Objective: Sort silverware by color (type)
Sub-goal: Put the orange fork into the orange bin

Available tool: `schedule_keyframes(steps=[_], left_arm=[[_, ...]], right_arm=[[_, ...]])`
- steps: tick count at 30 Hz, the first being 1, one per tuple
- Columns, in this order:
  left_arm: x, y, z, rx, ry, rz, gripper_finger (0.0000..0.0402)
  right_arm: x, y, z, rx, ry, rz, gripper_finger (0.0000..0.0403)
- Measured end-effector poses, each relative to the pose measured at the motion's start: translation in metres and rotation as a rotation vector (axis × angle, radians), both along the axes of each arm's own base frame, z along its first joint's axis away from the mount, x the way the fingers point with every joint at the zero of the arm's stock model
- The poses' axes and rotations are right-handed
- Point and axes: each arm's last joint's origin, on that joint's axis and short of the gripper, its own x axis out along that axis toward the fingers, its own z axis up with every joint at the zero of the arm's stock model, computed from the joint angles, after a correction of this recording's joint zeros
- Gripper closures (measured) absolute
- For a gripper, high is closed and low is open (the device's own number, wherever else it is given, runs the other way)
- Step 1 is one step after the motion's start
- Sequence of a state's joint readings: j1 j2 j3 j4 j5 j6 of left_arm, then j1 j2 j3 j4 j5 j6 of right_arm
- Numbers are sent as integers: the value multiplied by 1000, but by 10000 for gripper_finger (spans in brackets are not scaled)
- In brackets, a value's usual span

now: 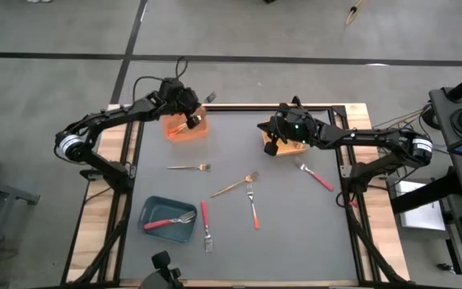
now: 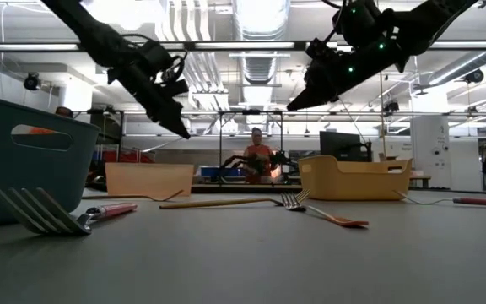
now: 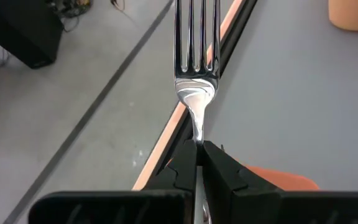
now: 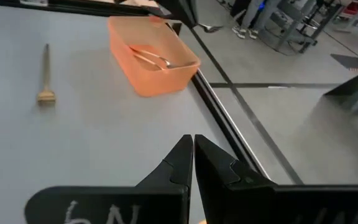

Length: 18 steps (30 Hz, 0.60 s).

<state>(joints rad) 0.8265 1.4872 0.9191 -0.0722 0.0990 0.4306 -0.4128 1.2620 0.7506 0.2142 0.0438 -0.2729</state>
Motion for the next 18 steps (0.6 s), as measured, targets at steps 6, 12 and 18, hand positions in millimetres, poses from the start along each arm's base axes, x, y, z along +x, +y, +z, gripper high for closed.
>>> schedule_keyframes(steps=[6,12,18], left_arm=[[-5,-5,-20,13,-31,14,401],[-20,-3,-36,1,14,34,401],[-33,1,-44,-18,31,79,401]], right_arm=[[-1,-4,-1,-20,16,-3,394],[-3,-7,-1,-19,17,22,394],[-3,-8,-1,-16,17,27,394]])
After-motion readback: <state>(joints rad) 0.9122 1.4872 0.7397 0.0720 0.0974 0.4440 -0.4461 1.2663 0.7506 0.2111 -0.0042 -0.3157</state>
